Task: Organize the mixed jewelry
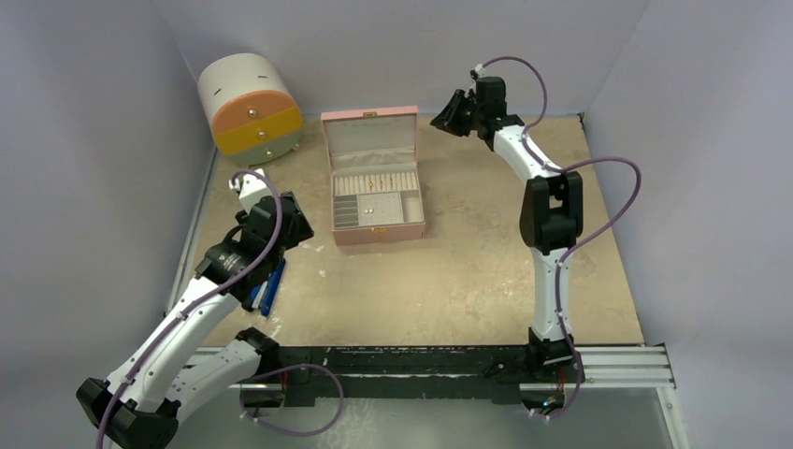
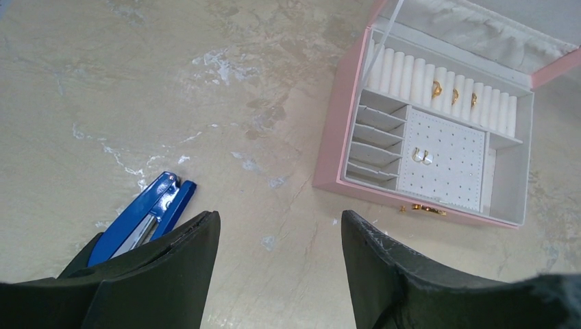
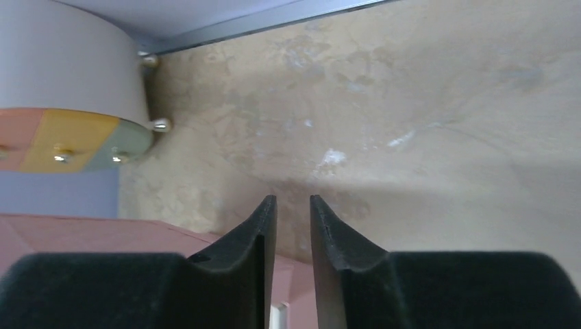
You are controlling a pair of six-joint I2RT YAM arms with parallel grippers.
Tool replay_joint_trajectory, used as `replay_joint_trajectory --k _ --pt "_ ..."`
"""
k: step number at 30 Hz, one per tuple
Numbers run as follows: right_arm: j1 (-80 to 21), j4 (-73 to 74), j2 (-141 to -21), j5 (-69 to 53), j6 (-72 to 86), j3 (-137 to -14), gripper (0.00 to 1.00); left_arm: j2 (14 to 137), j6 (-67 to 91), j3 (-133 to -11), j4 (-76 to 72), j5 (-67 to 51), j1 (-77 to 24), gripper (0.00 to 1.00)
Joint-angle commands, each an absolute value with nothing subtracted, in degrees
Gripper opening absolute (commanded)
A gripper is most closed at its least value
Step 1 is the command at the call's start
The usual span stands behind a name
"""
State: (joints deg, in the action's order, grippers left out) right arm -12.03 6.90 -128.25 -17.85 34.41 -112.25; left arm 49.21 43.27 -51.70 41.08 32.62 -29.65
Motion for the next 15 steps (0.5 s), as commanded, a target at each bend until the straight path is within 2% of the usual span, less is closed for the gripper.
replay_joint_trajectory --k 1,6,9,15 --pt "-12.04 3.32 -131.22 -25.59 40.53 -118.89 0.21 47.08 42.01 -53.88 41.28 31.39 -29.44 0.64" --pt "-12.22 0.52 -134.15 -30.22 43.6 -121.38 0.06 45.13 41.97 -53.67 42.15 31.38 -29.44 0.64" --pt "-12.34 -2.04 -135.09 -34.55 45.52 -121.48 0.01 44.39 41.73 -53.85 42.57 30.55 -29.44 0.64" --pt "-13.09 -6.26 -135.86 -43.54 48.15 -122.28 0.0 41.76 40.55 -53.61 40.97 27.08 -29.44 0.65"
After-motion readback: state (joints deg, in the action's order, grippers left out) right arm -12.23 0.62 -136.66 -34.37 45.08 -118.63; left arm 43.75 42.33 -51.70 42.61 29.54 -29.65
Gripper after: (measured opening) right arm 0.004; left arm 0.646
